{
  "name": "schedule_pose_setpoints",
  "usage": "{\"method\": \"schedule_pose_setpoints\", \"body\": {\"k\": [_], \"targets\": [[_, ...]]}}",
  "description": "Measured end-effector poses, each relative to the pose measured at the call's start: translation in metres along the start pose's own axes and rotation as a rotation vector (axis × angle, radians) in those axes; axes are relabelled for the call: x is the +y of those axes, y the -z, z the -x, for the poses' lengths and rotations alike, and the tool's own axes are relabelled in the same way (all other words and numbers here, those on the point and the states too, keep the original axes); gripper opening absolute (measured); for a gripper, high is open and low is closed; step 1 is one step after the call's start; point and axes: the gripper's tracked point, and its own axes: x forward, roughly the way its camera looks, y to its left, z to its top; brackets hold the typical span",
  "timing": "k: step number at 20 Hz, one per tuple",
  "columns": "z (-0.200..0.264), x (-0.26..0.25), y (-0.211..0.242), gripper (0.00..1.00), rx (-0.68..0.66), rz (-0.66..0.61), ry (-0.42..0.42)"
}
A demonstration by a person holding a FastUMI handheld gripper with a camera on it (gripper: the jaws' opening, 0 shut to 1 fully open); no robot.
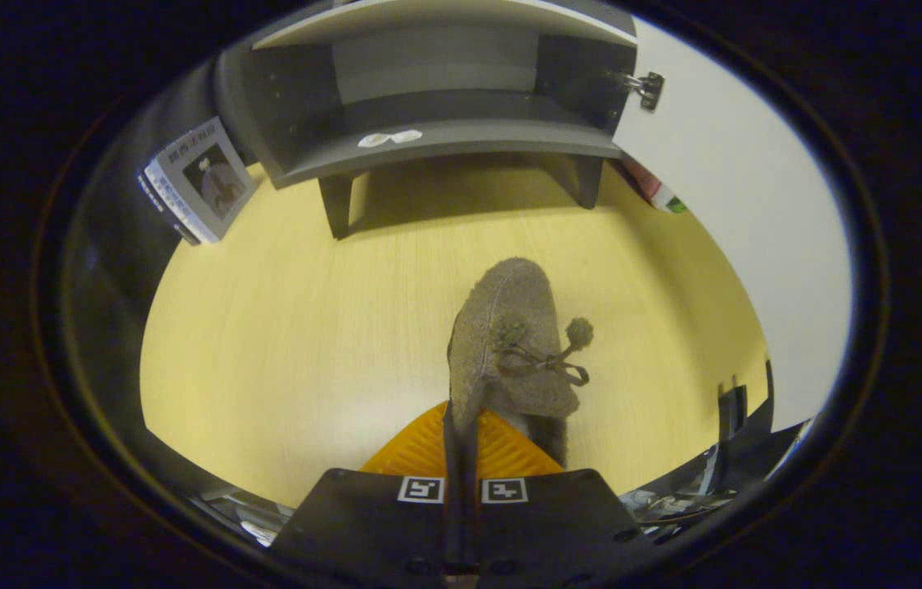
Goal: Open the shoe cabinet door, grab the shoes and put them into the shoe cabinet, then close the shoe cabinet door.
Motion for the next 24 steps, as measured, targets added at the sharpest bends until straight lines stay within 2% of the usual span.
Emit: {"method": "schedule_pose_setpoints", "body": {"k": [4, 15, 24], "targets": [[0.024, -0.012, -0.037, 0.03, -0.086, -0.054, 0.029], [0.119, -0.032, -0.168, 0.03, -0.368, -0.104, 0.114], [0.175, -0.035, -0.260, 0.02, -0.546, 0.002, 0.148]]}}
